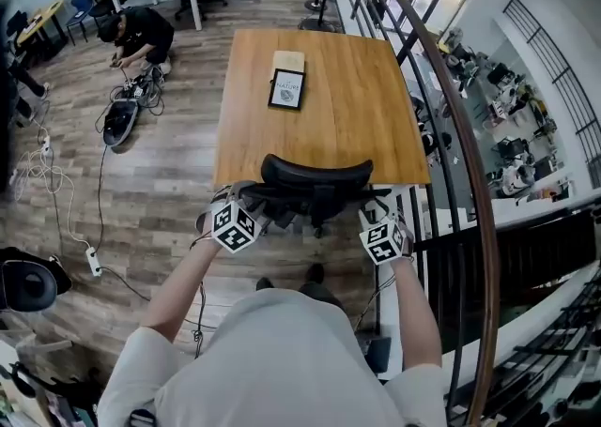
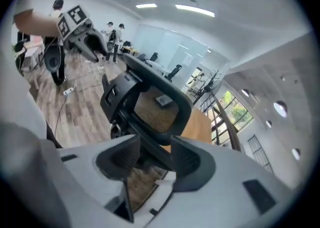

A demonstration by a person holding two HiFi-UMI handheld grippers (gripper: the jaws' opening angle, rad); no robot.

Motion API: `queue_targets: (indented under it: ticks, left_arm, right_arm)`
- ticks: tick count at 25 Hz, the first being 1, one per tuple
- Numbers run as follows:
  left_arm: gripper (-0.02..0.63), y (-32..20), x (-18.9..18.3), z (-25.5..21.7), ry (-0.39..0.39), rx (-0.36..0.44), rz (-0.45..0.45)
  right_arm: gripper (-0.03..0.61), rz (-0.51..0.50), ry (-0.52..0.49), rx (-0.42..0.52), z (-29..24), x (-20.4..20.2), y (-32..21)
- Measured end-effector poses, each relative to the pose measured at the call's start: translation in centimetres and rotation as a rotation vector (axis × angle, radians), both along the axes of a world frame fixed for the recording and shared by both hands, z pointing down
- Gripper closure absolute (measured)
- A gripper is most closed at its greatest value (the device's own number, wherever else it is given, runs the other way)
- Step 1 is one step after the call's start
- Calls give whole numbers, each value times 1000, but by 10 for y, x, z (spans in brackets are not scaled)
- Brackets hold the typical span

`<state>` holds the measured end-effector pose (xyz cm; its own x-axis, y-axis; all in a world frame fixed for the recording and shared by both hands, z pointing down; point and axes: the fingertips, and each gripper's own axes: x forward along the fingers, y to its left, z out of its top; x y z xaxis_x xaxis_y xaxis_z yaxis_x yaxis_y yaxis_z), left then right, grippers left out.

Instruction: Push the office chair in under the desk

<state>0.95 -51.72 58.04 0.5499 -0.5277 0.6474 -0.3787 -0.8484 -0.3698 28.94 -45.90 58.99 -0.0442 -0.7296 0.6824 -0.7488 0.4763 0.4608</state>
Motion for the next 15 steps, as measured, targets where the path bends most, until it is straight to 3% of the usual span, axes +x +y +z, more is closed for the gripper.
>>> queue_targets:
  ticks: [5, 8, 11, 15]
  left_arm:
    - [474, 13, 13, -32, 218, -45, -48]
    - [527, 20, 19, -49, 320, -66, -87]
    - [577, 23, 24, -61, 364, -63, -112]
    - [591, 29, 34, -79, 394, -51, -145]
  right_arm:
    - [414, 82, -281, 76, -35, -14, 12]
    - [420, 83, -382, 127, -56, -23, 15]
    - [431, 43, -432, 163, -69, -33, 15]
    - [483, -11, -467, 217, -88, -43, 16]
